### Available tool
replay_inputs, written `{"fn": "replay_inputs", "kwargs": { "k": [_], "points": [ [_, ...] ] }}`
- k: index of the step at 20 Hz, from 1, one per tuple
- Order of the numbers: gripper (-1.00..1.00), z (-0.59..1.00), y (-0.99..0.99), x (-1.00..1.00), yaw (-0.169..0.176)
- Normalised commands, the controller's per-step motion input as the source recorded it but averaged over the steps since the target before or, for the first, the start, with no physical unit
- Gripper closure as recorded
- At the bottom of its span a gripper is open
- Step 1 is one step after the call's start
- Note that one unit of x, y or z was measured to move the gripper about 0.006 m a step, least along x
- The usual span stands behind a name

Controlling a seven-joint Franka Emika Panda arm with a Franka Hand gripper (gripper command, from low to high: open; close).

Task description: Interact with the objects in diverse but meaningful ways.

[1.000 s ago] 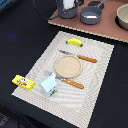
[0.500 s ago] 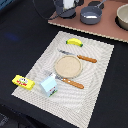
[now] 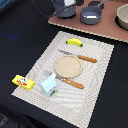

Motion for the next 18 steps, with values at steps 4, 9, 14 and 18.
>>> {"fn": "replay_inputs", "kwargs": {
  "k": [4, 9, 14, 18],
  "points": [
    [1.0, 0.23, -0.96, 0.0, -0.04],
    [1.0, 0.08, -0.97, 0.0, -0.028],
    [1.0, 0.0, -0.96, -0.04, -0.014],
    [1.0, 0.0, -0.87, -0.12, -0.031]
  ]
}}
